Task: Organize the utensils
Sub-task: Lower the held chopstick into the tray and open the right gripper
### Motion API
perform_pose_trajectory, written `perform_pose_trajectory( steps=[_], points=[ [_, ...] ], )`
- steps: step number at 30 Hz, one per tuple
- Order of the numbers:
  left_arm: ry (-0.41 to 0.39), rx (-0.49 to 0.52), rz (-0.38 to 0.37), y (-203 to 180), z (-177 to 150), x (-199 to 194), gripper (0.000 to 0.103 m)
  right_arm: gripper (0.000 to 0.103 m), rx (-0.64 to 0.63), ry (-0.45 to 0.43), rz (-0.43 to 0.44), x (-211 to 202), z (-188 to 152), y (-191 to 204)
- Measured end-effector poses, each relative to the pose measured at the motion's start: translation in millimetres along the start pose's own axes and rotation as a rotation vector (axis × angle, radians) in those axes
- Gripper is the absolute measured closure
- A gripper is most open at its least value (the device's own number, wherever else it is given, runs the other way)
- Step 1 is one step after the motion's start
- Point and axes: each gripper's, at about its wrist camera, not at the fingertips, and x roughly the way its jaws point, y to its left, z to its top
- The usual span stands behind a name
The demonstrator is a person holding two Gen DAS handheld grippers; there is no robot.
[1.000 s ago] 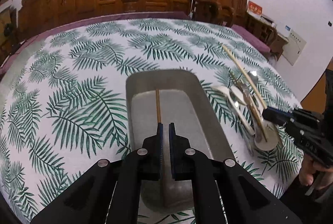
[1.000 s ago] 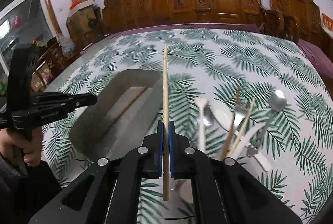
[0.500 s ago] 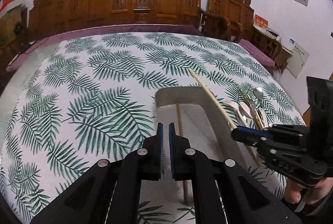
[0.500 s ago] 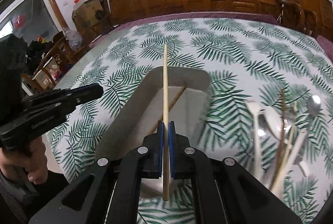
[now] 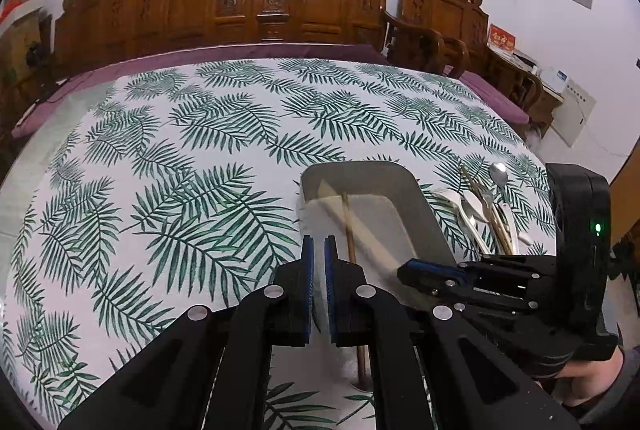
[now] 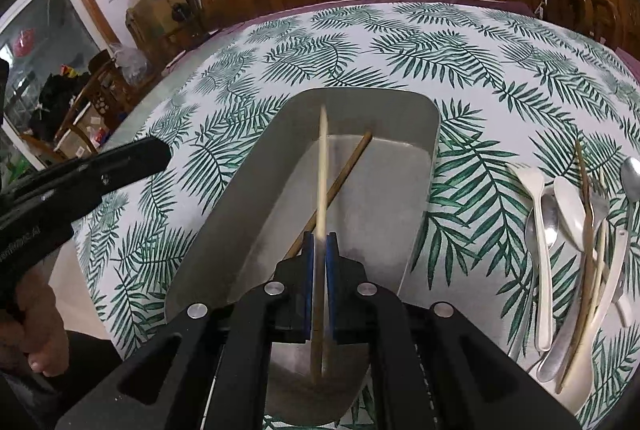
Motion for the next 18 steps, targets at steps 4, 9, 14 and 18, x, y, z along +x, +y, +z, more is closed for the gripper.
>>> perform_pose_trajectory(
  steps=[4, 9, 14, 18],
  points=[
    [-0.001, 0.004, -0.007, -3.9, -0.8, 0.3, 0.098, 0.094, -0.018, -0.033, 0.005, -14.7, 0.7, -7.2],
    [-0.016, 0.008, -0.038, -16.0, 0.6, -0.9, 0.091, 0.094, -0.069, -0.096, -0.051, -53.1, -1.4, -29.3],
    [-0.027, 0.028, -0.079, -38.7, 5.1, 0.3, 0.064, 0.094, -0.119, -0.144, -0.173, -88.7, -1.8, -62.1],
    [-0.034, 0.040, -0.103, -57.1, 7.8, 2.2, 0.058, 0.094, -0.123, -0.169, -0.233, -104.9, -3.8, -86.9]
  ],
)
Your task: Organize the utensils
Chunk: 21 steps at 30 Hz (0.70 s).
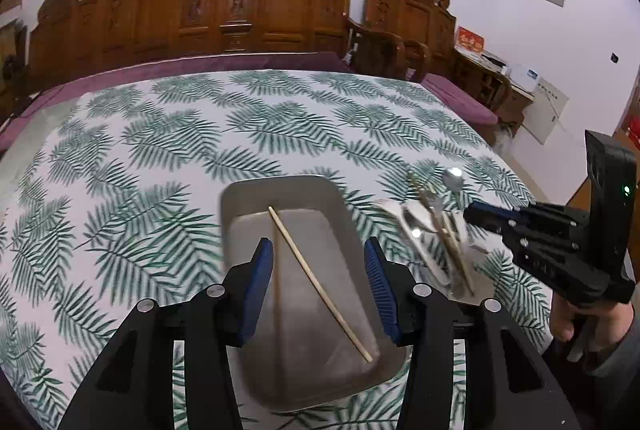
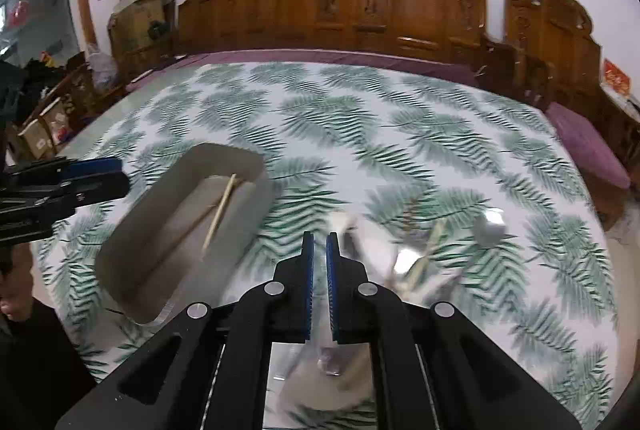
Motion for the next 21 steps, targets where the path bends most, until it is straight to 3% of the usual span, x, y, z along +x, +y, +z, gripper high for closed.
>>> perform_pose_trajectory(
  steps=[10, 15, 18, 21],
  points=[
    [0.010, 0.048, -0.033, -42.6, -3.0, 15.8, 0.058, 0.090, 0.064, -0.029, -0.057, 7.3, -20.3, -50.1],
    [0.019, 0.067, -0.033, -53.8, -4.8, 22.9, 0.058, 0.087, 0.089, -0.004, -0.019, 17.5, -32.4, -57.9],
    [0.019, 0.062, -0.035, -56.8, -4.6, 25.5, 0.058, 0.080, 0.076, -0.004, 0.031, 22.3, -32.9, -50.9],
    [0.021, 0.059, -0.031, -57.8, -4.3, 29.0, 0.058, 0.080, 0.062, 0.017, 0.068, 31.4, -31.5, -40.5]
  ],
)
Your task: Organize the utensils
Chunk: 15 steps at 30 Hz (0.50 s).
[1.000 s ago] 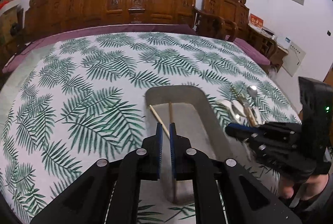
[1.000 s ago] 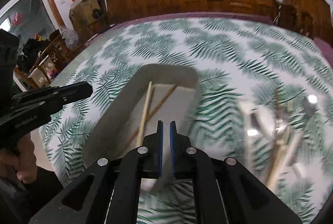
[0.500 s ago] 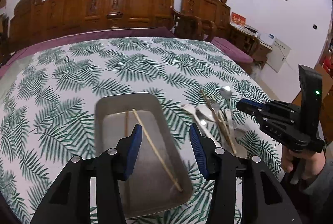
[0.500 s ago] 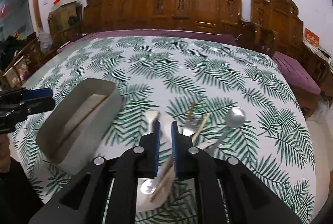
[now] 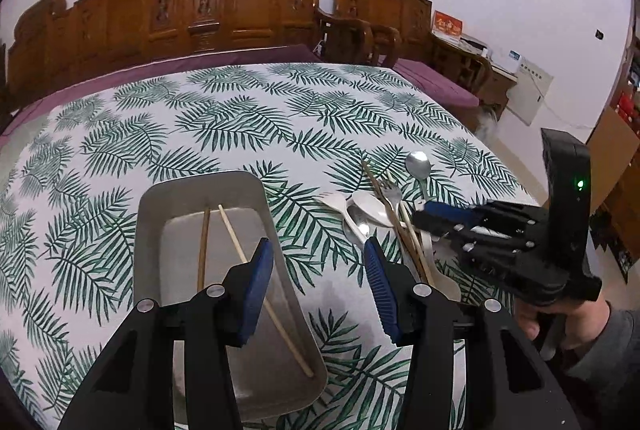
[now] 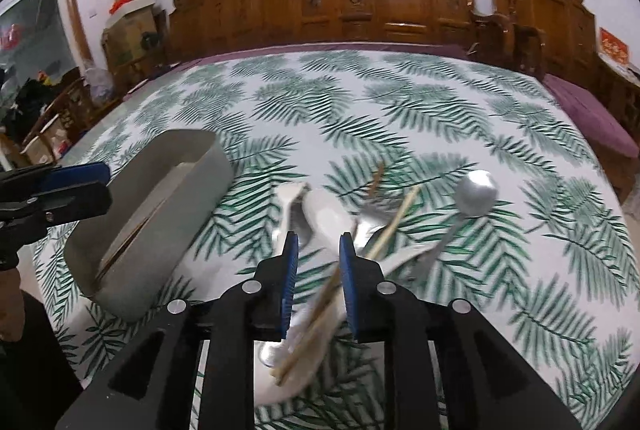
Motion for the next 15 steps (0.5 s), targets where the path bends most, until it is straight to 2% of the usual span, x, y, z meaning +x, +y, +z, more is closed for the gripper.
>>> perform_pose_trajectory(
  steps=[3, 7, 15],
  points=[
    [0.005, 0.000, -0.002, -2.0, -0.4, 2.7, 0.058, 0.080, -0.031, 0.045, 0.031, 12.4, -0.6, 12.7],
    [0.010, 0.007, -0.006, -5.5, -1.5, 4.9, 0.058, 0.080, -0.051, 0.131, 0.029, 32.8, -6.8, 21.9],
    [0.015, 0.015, -0.005, -7.8, -3.2, 4.6, 0.058, 0.082, -0.040, 0.174, -0.003, 46.6, -8.5, 22.9]
  ],
)
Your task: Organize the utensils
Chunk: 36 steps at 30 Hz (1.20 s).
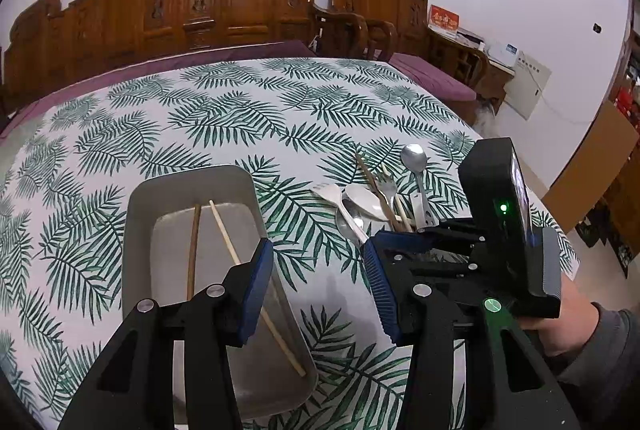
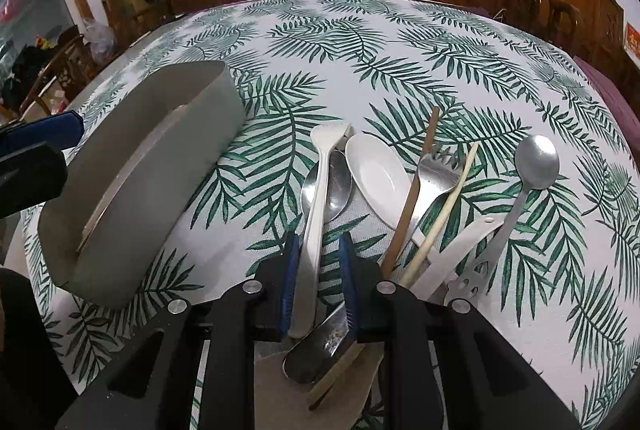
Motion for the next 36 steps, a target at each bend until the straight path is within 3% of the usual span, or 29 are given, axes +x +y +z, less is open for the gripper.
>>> perform_pose_trajectory(
  steps=[1, 6, 12, 15, 22, 26, 36],
  points=[
    [0.001, 0.002, 0.001, -0.3, -0.4, 0.1, 0.058, 0.088, -0.003, 0.000, 0.000, 0.6, 0.1, 0.8],
    [0.004, 0.008, 0.007, -2.4, -1.8, 0.0, 0.058, 0.092, -0.013, -0.011, 0.000, -2.1, 1.0, 2.8],
    [-0.005, 0.021, 0.017, -14.3, -5.5, 0.0, 0.058, 0.092, 0.064, -0.164, 0.019, -44.1, 8.1, -19.9],
    [0.006, 0.038, 0.019, -22.9, -6.7, 3.2, 0.058, 0.092, 0.091, -0.198, 0.018, -55.4, 7.3, -34.6],
    [0.060, 0.053, 0.021, -38.0, 1.9, 24.0, 0.058, 0.092, 0.117, -0.197, -0.039, -59.5, 1.7, -63.8],
    [0.099, 0.010, 0.010, -40.0, 12.3, 44.8, 0.058, 0.092, 0.127, -0.189, -0.054, -57.9, -4.2, -74.4],
    [0.240, 0.057, 0.117, -45.4, 28.4, 104.4, 0.058, 0.092, 0.180, -0.193, -0.028, -58.7, -5.5, -89.5]
  ],
)
